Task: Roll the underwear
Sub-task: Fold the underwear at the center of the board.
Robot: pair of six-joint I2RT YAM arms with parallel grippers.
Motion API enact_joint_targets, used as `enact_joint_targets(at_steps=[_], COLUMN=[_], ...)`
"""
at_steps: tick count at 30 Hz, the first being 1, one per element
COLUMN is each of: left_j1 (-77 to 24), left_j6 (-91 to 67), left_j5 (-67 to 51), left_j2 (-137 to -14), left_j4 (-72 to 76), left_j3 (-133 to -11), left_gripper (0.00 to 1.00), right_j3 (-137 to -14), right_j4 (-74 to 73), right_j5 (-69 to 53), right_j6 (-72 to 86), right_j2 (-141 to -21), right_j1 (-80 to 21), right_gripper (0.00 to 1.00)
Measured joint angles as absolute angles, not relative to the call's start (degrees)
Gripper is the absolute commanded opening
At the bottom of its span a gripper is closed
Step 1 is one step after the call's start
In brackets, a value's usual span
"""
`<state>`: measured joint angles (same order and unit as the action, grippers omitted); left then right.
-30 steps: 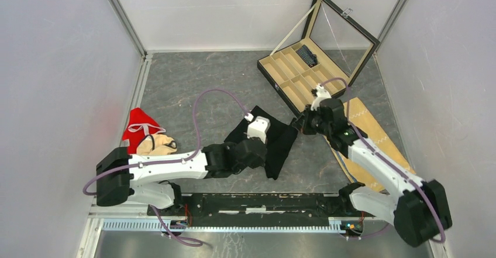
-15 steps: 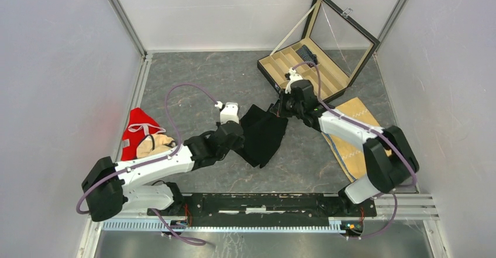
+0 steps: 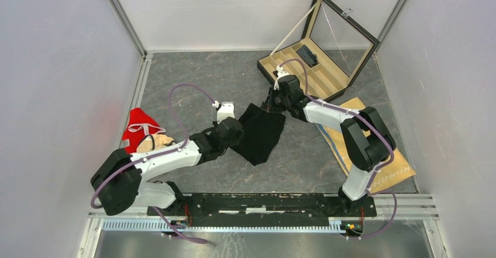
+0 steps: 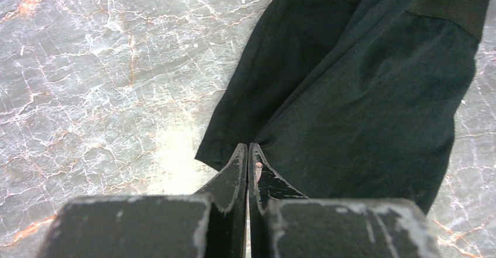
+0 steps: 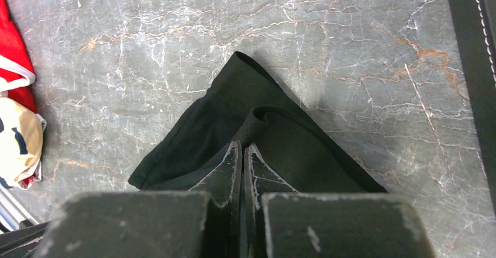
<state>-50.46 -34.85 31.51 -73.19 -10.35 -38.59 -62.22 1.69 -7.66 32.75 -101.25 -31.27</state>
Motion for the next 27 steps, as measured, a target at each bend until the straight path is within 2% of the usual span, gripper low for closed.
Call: enact_joint_targets(at_steps=[27], left_j1=[-47.24], left_j6=[-33.06], left_j5=[31.46], left_j2=[-78.52], left_j4=[-5.78], left_j3=[-36.75], left_gripper=[0.02], right_j3=[-68.99], right_j4=[1.91], right_j5=[-9.52], right_j6=[31.42], right_j2=[-109.67], right_j1=[-31.4], right_gripper=[0.0])
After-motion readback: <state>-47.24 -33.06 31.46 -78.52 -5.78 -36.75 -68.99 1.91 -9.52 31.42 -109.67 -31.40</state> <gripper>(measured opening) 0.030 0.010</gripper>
